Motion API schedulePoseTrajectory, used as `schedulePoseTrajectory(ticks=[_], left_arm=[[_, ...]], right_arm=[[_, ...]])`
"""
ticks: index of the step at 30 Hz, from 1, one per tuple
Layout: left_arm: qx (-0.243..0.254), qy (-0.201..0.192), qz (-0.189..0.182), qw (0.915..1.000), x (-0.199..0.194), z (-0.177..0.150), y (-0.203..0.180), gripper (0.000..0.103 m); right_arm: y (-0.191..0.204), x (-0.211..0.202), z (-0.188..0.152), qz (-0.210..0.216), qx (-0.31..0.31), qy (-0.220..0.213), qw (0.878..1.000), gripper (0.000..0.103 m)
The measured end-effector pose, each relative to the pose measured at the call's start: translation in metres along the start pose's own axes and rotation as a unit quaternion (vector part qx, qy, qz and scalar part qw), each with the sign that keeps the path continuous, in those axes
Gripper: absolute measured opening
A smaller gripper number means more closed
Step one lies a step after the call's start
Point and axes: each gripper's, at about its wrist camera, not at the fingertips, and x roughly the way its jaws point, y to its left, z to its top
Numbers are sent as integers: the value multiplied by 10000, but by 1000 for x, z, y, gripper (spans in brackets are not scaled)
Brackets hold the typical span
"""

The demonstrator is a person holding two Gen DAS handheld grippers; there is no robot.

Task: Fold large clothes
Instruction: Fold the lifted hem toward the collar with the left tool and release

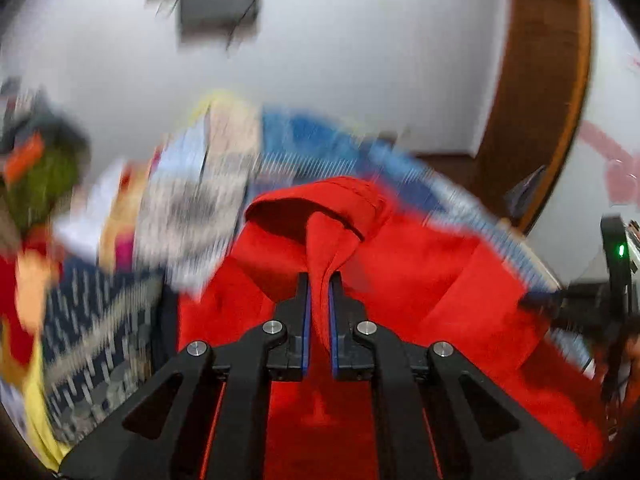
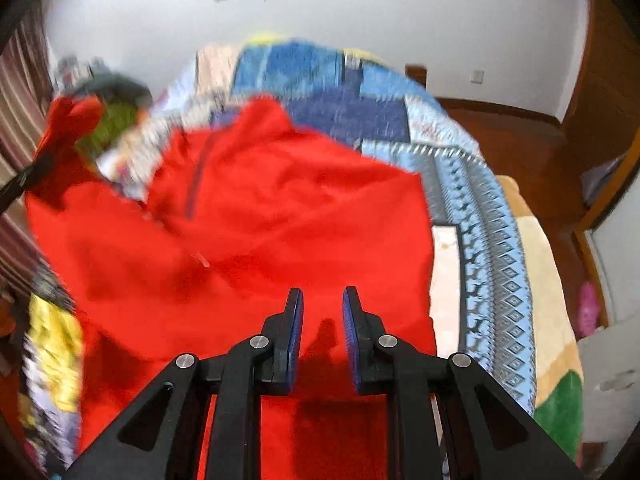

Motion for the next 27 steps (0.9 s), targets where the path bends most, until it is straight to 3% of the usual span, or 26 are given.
schedulePoseTrajectory(ticks=[4,9,15,19,21,24,25,26,27], left_arm=[[-486,736,142,9960,34,-61,41,6],[-871,1297,2,9877,58,-117,66,9],[-1131,1225,-67,9860,48,-143,71,14],[-1031,1242,109,9868,37,-151,76,18],[-960,1312,280,9863,33,-158,79,26],[-830,1545,450,9835,31,-166,77,26],[-757,1612,557,9824,31,-170,77,26],[-724,1627,582,9823,30,-173,77,26],[-725,1636,582,9821,27,-175,77,26]], right_arm=[[12,43,-11,-796,-734,409,9933,16],[17,44,-22,-1126,-1179,187,9864,16],[14,38,-28,-1352,-1260,90,9827,16],[7,35,-32,-1461,-1207,34,9819,16],[2,33,-33,-1538,-1121,8,9817,16],[-8,31,-37,-2053,-1023,0,9733,19],[-9,30,-38,-2250,-1010,-10,9691,46],[-13,28,-40,-2570,-972,-106,9614,85],[-20,22,-42,-2754,-893,-289,9567,94]])
